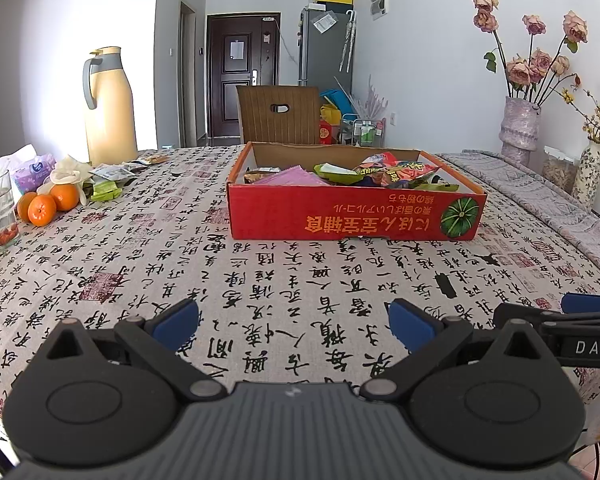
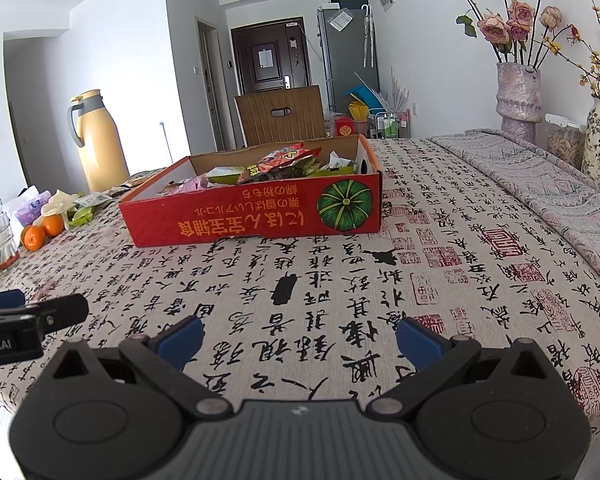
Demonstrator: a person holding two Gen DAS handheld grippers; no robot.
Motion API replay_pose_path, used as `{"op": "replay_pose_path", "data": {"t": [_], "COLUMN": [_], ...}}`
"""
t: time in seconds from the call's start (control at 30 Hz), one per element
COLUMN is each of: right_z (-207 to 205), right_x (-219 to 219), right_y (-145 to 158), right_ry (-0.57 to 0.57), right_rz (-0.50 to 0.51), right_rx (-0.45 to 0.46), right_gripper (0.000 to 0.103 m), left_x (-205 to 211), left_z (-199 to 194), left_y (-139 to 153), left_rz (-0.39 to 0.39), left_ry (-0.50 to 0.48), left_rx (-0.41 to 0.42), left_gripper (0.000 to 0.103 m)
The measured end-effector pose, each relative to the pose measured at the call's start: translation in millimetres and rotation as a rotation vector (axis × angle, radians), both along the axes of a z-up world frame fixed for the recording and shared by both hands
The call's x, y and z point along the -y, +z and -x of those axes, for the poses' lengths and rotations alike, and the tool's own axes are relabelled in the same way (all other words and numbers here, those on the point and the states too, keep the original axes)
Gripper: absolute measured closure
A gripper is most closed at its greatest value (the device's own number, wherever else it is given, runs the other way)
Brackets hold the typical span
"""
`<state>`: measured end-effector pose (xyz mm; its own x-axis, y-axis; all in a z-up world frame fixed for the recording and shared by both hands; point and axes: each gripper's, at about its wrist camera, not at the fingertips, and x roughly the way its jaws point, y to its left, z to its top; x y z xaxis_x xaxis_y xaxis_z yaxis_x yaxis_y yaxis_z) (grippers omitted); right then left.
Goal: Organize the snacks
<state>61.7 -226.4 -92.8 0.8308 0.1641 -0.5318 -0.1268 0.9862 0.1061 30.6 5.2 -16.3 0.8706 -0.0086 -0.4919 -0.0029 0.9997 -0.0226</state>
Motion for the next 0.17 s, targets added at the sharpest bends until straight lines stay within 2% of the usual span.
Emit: {"op": "replay_pose_path", "data": {"t": [0.17], "right_z": [0.3], "right_x": [0.0], "right_y": [0.0], "right_ry": [0.001], "right_rz": [0.0], "right_rx": [0.0], "right_gripper": [0.0], "left_x": [0.3], "left_z": [0.1], "left_y": [-0.7], "left_rz": [0.0], "left_ry": [0.0], "left_rx": [0.0], "left_gripper": [0.0]}}
